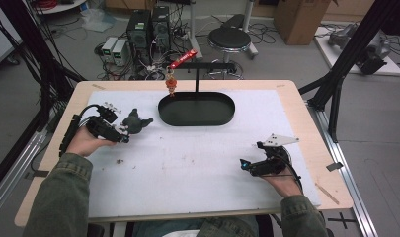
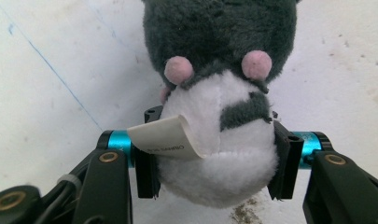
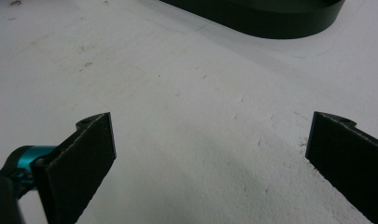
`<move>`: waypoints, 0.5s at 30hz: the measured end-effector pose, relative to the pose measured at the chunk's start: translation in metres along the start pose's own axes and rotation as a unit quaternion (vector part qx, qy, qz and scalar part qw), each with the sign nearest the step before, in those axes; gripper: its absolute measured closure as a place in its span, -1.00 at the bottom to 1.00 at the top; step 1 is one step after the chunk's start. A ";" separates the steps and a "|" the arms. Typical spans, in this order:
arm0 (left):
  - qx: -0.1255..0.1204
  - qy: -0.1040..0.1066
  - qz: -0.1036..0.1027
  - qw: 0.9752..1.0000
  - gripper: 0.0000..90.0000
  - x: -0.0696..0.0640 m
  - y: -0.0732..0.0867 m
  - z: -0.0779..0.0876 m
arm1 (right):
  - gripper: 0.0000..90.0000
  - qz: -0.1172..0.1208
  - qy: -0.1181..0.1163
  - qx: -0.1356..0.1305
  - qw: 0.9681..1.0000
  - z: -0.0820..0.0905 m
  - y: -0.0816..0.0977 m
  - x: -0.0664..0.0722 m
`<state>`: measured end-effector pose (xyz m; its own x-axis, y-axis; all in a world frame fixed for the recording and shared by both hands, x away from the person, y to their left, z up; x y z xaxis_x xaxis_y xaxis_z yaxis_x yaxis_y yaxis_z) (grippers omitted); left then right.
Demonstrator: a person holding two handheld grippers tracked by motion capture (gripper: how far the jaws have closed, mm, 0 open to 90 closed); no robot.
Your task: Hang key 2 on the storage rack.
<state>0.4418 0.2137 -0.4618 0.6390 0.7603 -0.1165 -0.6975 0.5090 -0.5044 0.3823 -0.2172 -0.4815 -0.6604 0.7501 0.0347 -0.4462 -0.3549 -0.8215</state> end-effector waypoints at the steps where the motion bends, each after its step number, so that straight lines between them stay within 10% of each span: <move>1: -0.001 0.000 -0.002 1.000 0.07 -0.001 -0.002 0.001 | -0.99 0.003 0.000 -0.002 1.000 0.000 0.000 0.000; 15: 0.006 -0.002 -0.037 0.999 0.07 -0.016 -0.029 0.009 | -0.99 0.003 -0.002 -0.006 1.000 0.001 -0.001 -0.001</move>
<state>0.4486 0.1903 -0.4380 0.6878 0.7219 -0.0761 -0.6524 0.5687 -0.5010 0.3829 -0.2185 -0.4796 -0.6648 0.7463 0.0322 -0.4358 -0.3524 -0.8282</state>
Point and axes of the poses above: each handheld gripper's, and its own axes: z roughly backward along the jaws, y roughly out of its underside, x roughly to its left, the point moved 10 cm from there along -z, roughly forward along the jaws, and after that the axes turned 4 degrees about y, right-handed, at the moved point
